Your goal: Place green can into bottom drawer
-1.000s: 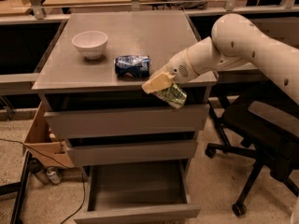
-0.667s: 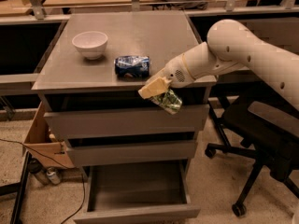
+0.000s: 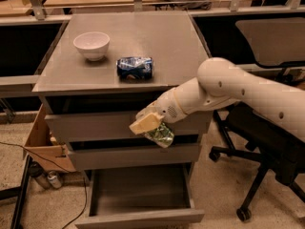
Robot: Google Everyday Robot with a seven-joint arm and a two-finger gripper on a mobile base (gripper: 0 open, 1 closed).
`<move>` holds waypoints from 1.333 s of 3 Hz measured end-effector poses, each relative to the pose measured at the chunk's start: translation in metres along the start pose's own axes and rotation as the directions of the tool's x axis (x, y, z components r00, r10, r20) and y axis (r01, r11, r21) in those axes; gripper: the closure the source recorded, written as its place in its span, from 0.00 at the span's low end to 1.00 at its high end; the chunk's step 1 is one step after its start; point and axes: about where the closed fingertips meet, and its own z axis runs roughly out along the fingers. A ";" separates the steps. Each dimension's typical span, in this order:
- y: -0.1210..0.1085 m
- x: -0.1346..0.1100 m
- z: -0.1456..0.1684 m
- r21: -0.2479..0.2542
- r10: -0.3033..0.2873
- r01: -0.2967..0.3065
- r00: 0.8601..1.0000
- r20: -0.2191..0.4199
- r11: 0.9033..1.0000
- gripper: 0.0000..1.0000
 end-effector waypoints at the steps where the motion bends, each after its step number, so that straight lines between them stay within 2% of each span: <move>1: 0.027 0.026 0.036 -0.065 0.011 -0.010 1.000 0.017 0.998 1.00; 2: 0.042 0.053 0.071 -0.107 0.050 -0.045 0.997 0.052 0.993 1.00; 3: 0.045 0.081 0.104 -0.125 0.111 -0.098 0.989 0.101 0.987 1.00; 4: 0.039 0.113 0.137 -0.124 0.180 -0.163 0.974 0.141 0.979 1.00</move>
Offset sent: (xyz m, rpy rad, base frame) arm -0.0766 0.0556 -0.1187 0.1549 0.1320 0.0247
